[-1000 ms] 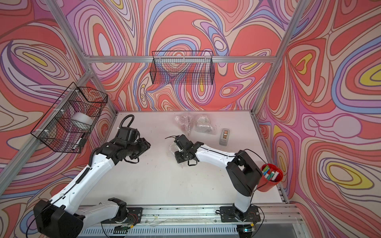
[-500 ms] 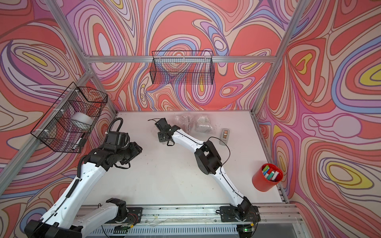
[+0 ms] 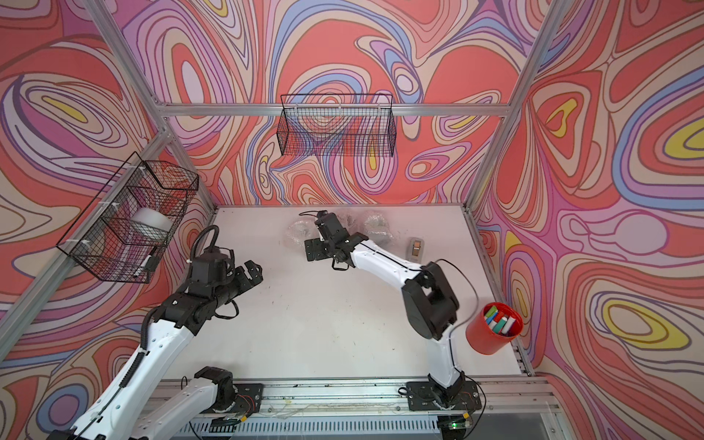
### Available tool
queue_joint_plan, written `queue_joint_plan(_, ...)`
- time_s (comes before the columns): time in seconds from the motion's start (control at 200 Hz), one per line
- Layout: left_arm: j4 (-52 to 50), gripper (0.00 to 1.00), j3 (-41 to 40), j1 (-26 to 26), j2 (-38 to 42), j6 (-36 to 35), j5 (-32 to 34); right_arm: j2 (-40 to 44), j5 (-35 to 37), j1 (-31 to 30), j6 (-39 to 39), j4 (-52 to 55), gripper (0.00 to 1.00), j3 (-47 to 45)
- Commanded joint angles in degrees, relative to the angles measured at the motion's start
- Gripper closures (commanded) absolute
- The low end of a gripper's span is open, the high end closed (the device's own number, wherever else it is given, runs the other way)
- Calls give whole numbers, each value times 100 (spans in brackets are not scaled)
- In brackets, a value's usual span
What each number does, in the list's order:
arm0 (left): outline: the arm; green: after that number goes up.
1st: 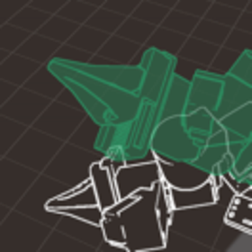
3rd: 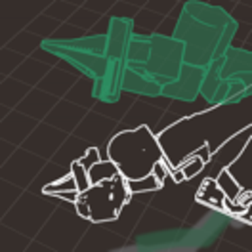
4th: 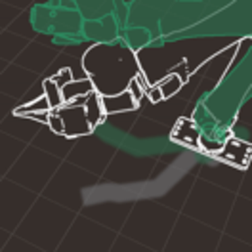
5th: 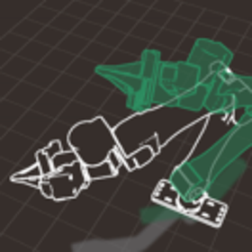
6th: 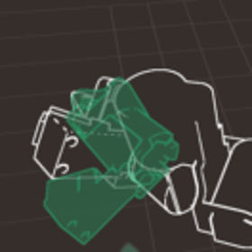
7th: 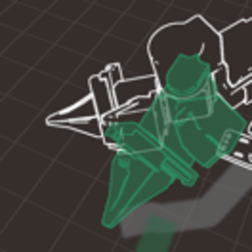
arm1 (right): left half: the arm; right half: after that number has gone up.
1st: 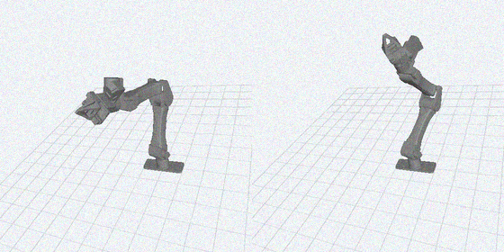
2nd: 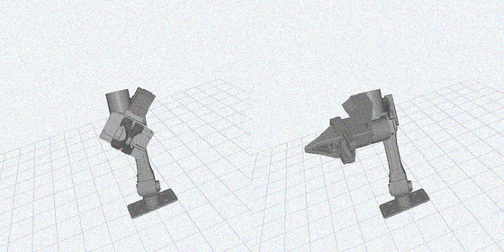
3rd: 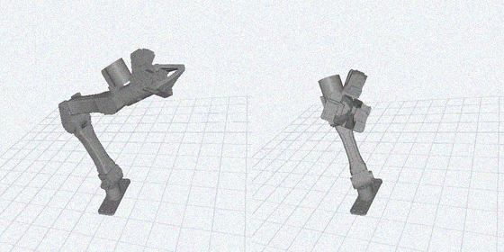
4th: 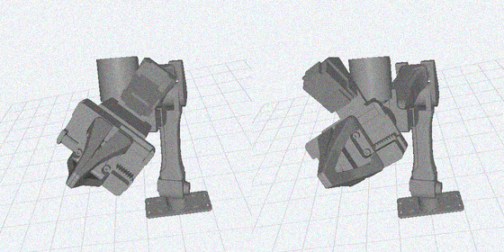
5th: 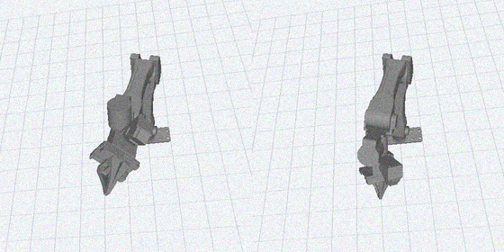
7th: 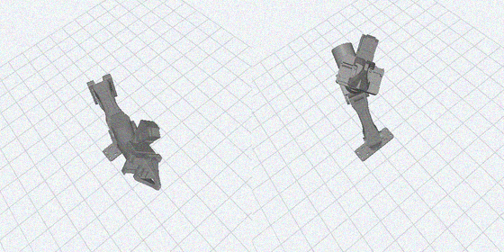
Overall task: Wrap mugs in bubble wrap
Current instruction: Move the bubble wrap to the center of the board, then reset both arms
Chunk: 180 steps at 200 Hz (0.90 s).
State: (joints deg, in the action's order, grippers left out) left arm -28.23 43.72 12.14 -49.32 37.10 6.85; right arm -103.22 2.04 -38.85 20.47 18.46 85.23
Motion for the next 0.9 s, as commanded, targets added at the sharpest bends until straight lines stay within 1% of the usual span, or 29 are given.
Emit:
queue_joint_plan(0.0, 1370, 1, -484, -72, 89, -854, 1072, 1139, 997, 592, -63, -1024, 2, -1292)
queue_joint_plan(0.04, 1845, 1, -740, -80, 83, -1163, 1205, 1474, 1257, 877, -109, -1102, 1, -1751)
queue_joint_plan(0.08, 2116, 1, -954, -96, 82, -1411, 1391, 1710, 1381, 1267, -165, -1098, 2, -2148)
queue_joint_plan(0.2, 2484, 1, -1353, -201, -82, -2004, 1910, 2213, 1502, 2437, -563, -1304, 2, -3017)
queue_joint_plan(0.24, 2759, 1, -1749, -239, -146, -2167, 2071, 2253, 1454, 2819, -669, -1459, 2, -3243)
queue_joint_plan(0.28, 3200, 0, -2048, -277, -215, -2464, 2063, 2244, 1239, 3157, -818, -1651, 3, -3433)
queue_joint_plan(0.321, 3845, 0, -2383, -314, -314, -2820, 1907, 2146, 1090, 3439, -923, -1856, 4, -3571)
queue_joint_plan(0.366, 4586, 0, -2742, -386, -485, -3029, 1690, 1931, 1058, 3657, -1016, -2065, 6, -3630)
queue_joint_plan(0.426, 5379, 0, -3025, -556, -807, -3067, 1436, 1586, 961, 3866, -1177, -2314, 6, -3624)
queue_joint_plan(0.446, 5391, 0, -2982, -596, -883, -3089, 1349, 1480, 939, 3895, -1260, -2471, 6, -3645)
queue_joint_plan(0.476, 5323, 0, -2888, -622, -961, -3236, 1143, 1335, 931, 3943, -1382, -2817, 6, -3731)
queue_joint_plan(0.526, 6113, 0, -3023, -665, -1266, -3443, 1032, 1155, 766, 4042, -1535, -3495, 7, -3950)
queue_joint_plan(0.556, 6400, 0, -3028, -729, -1428, -3500, 916, 1083, 588, 4121, -1607, -3868, 7, -4110)
queue_joint_plan(0.566, 6448, 0, -3017, -757, -1481, -3504, 844, 1060, 554, 4148, -1563, -3991, 7, -4152)
queue_joint_plan(0.611, 6643, 0, -2952, -918, -1730, -3473, 494, 988, -19, 4409, -1254, -4321, 7, -4271)
queue_joint_plan(0.636, 6779, 0, -2910, -980, -1865, -3469, 332, 951, -312, 4510, -1239, -4493, 7, -4385)
queue_joint_plan(0.711, 7402, 0, -2844, -1111, -2326, -3509, -129, 857, -468, 4570, -1223, -4936, 7, -4658)
queue_joint_plan(0.761, 7899, 0, -2822, -1205, -2767, -3494, -414, 885, -684, 4571, -1329, -5705, 8, -5106)
queue_joint_plan(0.811, 8391, 0, -2767, -1269, -3378, -3446, -478, 921, -894, 4562, -1427, -6616, 8, -5605)
queue_joint_plan(0.866, 9243, 0, -2754, -1327, -4072, -3455, -585, 1000, -1037, 4561, -1493, -7105, 8, -5926)
queue_joint_plan(0.881, 9171, 0, -2716, -1328, -4027, -3462, -613, 978, -1063, 4562, -1499, -7317, 7, -6039)
queue_joint_plan(0.896, 8766, 0, -2644, -1328, -3890, -3437, -658, 952, -1081, 4562, -1502, -7543, 7, -6138)
